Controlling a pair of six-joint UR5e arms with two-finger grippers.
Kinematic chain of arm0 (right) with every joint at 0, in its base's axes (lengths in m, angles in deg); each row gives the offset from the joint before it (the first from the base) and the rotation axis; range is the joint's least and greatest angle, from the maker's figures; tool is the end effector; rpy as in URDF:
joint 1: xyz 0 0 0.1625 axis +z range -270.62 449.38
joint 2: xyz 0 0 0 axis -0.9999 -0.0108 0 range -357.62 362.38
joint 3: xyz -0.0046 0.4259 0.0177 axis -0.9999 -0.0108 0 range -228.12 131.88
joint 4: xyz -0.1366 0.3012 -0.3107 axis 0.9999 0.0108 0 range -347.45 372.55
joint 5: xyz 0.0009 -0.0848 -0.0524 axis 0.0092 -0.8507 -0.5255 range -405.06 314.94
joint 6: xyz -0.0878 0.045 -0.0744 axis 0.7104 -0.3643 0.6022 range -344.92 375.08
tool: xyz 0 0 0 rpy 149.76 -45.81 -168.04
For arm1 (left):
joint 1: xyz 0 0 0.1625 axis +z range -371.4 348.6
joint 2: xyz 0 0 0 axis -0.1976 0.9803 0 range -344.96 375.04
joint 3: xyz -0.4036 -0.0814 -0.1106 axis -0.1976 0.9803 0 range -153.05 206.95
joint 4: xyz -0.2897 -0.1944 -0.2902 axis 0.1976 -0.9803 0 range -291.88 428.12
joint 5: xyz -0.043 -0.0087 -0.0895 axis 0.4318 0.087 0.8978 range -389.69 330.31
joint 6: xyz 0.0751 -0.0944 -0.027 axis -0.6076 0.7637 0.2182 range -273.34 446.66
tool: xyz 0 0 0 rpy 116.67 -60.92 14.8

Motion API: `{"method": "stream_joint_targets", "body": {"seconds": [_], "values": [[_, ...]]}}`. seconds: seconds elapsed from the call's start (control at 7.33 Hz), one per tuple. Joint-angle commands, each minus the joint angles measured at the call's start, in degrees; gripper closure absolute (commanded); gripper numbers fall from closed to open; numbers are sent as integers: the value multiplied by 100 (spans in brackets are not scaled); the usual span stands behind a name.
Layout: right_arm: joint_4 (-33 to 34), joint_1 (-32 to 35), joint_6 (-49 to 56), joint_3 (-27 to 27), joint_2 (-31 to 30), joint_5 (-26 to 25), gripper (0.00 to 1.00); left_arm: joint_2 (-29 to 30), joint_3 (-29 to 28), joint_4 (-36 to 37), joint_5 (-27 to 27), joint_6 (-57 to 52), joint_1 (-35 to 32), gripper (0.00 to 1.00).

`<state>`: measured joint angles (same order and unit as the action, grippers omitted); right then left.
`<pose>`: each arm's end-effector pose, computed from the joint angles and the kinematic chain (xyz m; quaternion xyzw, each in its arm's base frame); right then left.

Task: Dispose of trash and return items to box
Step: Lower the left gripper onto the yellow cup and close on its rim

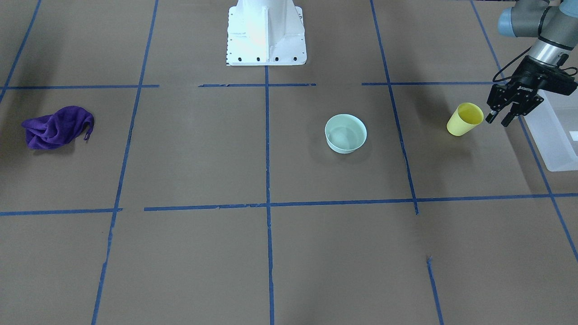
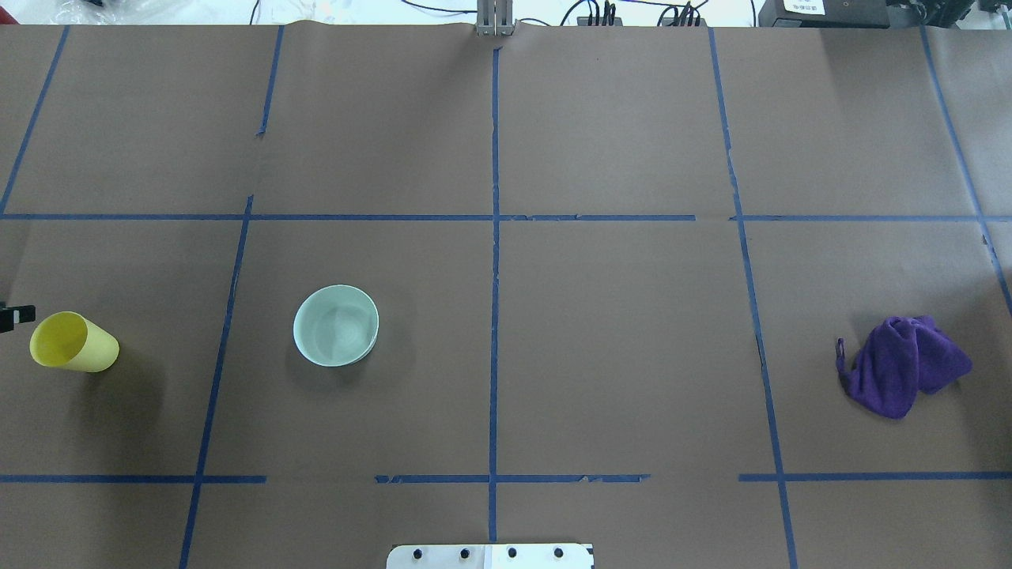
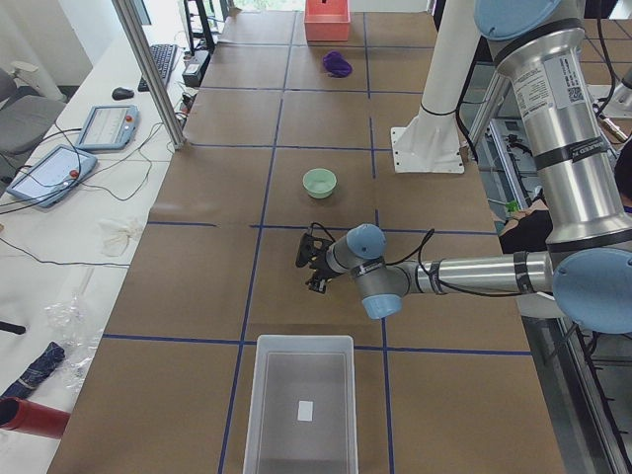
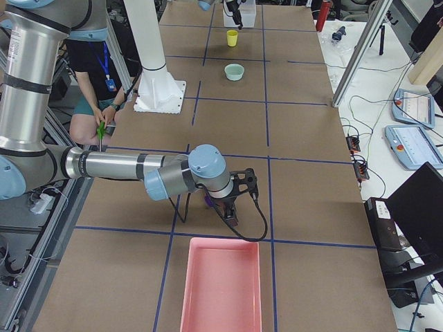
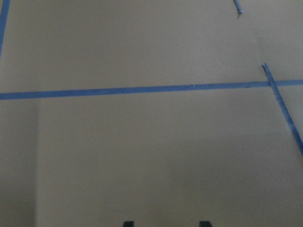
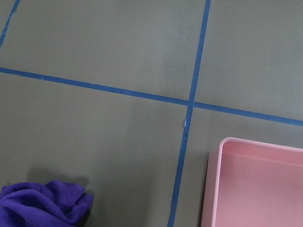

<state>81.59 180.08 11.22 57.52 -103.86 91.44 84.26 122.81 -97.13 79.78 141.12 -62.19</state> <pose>0.0491 -0.4370 0.6213 0.1516 -0.3928 -0.0338 0.9064 0.1931 -0.3826 0.6439 0.2321 0.4613 -0.0288 0.8559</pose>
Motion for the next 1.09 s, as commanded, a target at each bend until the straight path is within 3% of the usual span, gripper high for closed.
{"method": "stream_joint_targets", "body": {"seconds": [0.0,0.95], "values": [[-5,0,0,0,-2,0,0,-93,3,-104,-5,12,218,45],[4,0,9,-8,-2,-18,0,-58,153,-87,4,65,341,51]]}}
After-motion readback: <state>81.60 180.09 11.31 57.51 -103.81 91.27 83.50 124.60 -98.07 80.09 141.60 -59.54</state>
